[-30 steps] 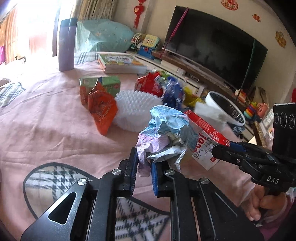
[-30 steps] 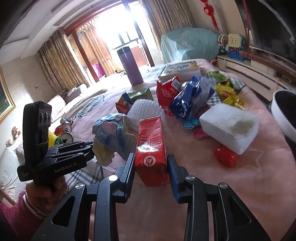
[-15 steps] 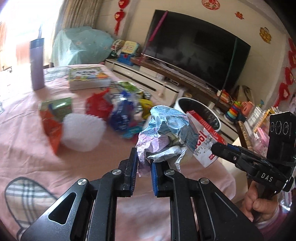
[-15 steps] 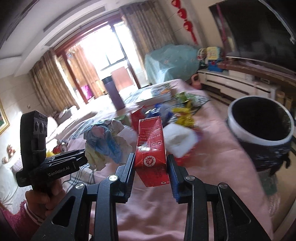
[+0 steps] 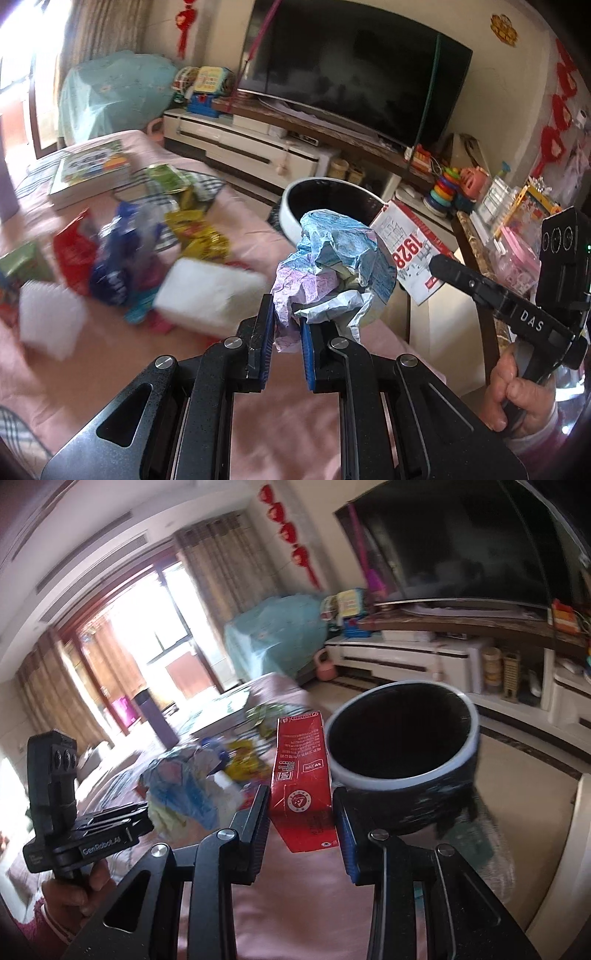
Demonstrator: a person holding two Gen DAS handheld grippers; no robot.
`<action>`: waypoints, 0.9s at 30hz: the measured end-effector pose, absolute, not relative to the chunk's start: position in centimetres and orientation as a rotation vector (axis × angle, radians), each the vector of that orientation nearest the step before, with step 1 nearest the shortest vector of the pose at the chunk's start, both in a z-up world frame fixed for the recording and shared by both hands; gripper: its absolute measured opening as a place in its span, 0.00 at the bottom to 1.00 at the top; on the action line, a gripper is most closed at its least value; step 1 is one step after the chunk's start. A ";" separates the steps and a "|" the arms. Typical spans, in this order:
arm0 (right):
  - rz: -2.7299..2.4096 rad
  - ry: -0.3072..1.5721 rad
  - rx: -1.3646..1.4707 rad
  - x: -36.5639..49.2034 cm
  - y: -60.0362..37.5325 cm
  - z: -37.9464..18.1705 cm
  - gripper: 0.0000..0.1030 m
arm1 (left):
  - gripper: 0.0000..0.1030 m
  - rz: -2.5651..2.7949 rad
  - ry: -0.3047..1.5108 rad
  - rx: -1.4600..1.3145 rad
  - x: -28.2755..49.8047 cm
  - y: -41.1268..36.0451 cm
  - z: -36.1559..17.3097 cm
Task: Collect trash
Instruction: 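Carry both items over the black bin and open both tools to drop them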
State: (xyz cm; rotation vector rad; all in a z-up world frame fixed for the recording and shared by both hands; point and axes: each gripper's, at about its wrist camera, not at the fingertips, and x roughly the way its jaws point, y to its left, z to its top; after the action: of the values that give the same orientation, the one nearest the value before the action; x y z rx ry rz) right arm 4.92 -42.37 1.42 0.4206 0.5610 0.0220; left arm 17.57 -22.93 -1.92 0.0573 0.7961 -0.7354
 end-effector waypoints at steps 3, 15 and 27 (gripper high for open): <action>-0.012 0.560 0.434 5.4 -44.1 1.2 0.33 | 0.12 -0.739 0.806 0.092 18.3 -25.6 -1.9; -0.070 0.583 0.464 8.8 -48.6 0.6 0.33 | 0.12 -0.737 0.862 0.136 22.4 -32.5 -2.8; -0.084 0.620 0.470 11.9 -50.9 -0.1 0.33 | 0.12 -0.725 0.889 0.153 25.6 -37.0 -3.7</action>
State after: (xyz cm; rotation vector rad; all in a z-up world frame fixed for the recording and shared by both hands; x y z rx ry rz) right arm 11.86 -50.93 -0.06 0.4704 0.6201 -0.0839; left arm 25.57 -37.05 -3.73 0.1528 0.8890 -0.7255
